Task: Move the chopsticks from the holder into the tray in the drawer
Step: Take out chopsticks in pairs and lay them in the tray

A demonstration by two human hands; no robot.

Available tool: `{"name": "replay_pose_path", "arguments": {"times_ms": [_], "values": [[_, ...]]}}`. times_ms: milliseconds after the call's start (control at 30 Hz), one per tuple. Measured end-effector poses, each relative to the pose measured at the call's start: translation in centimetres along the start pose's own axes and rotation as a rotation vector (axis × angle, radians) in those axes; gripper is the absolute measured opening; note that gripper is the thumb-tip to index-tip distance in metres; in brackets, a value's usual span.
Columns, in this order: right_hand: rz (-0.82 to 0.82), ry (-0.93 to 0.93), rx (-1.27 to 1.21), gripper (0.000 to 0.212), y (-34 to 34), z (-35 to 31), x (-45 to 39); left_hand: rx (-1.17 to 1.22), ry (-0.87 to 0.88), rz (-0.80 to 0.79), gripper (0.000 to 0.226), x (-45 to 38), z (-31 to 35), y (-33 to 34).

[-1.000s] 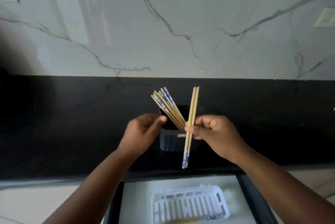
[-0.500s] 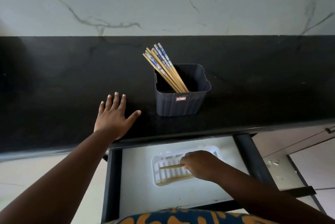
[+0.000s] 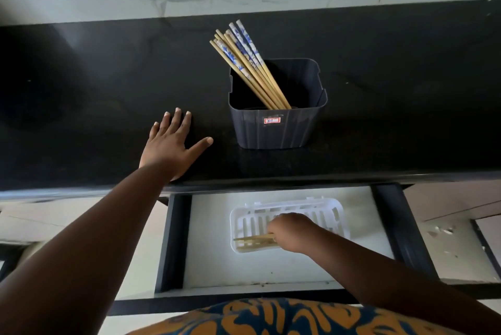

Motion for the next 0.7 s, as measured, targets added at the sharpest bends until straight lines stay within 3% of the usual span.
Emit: {"name": "replay_pose_path", "arguments": {"times_ms": [233, 433, 533, 633, 700], "values": [[0.207, -0.025, -0.113, 0.03, 0.6, 1.5, 0.6, 0.02, -0.013, 0.01, 0.097, -0.1, -0.1, 0.1], [0.223, 0.055, -0.324, 0.029, 0.0, 2.7, 2.2, 0.024, -0.02, 0.008, 0.094, 0.0, 0.0, -0.1], [0.216, 0.056, -0.581, 0.032, -4.0, 1.6, 4.3, 0.029, -0.024, 0.005, 0.095, 0.1, 0.0, 0.0], [0.159, -0.127, -0.798, 0.022, -11.6, -1.6, 8.1, 0.025, -0.019, -0.001, 0.096, -0.1, 0.1, -0.1], [0.295, -0.275, -0.844, 0.019, -17.7, -3.5, 11.0, 0.017, -0.02, -0.001, 0.097, 0.0, 0.0, -0.1]]}}
Point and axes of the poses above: each hand's wrist, its own x-axis away from the middle knuckle, its own y-axis out of the palm, z = x × y, the point moved 4 cm from there along -x, towards the middle knuckle, and after that the axes turned 10 degrees about -y, right-handed, at the moved point
